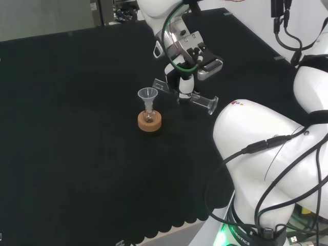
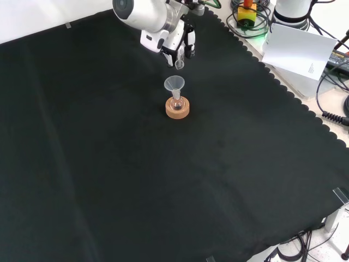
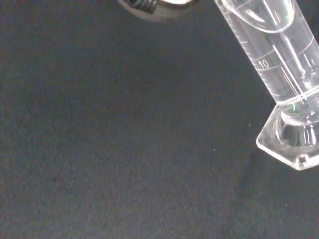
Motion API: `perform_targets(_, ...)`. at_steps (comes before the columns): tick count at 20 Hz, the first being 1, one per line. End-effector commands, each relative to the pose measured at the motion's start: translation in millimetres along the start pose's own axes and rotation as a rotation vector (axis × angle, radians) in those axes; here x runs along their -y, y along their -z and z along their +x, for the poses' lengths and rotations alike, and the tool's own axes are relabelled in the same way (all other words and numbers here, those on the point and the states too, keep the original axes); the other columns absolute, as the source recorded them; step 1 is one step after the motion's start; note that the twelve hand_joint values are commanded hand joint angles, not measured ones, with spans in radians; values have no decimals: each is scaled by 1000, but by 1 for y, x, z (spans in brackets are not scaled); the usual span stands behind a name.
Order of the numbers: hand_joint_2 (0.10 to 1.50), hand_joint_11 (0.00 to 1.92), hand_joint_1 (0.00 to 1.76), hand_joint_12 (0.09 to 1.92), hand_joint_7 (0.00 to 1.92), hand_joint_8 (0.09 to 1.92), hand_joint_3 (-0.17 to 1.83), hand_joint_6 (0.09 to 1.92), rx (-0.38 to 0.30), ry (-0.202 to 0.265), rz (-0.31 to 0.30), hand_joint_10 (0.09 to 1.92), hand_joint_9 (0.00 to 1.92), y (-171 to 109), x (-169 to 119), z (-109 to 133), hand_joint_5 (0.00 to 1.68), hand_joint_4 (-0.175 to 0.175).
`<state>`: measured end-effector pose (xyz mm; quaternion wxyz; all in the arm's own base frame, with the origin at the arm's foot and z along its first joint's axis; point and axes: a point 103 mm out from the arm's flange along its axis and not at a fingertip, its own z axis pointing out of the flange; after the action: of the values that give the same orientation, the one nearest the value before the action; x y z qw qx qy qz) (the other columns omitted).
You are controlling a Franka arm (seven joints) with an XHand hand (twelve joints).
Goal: Pour the water from the graduated cylinder into the round-bottom flask.
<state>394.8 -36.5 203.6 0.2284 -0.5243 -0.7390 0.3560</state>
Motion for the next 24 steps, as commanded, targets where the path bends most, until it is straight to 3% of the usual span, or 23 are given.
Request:
perform_targets(1,1152,1247,1139,781,1182,381,-1,1094,11,-23,78,87,1440,-2,-5,0,917,-164)
perform_targets(10,1151,1250,1140,780,1188,378,-1,1092,20,-55,154,87,1444,5,-8,-2,918,-164)
perform_targets(24,1150,1254,1140,779,1198,373,-1,1089,41,-71,210,87,1448,15,-6,4,921,-164)
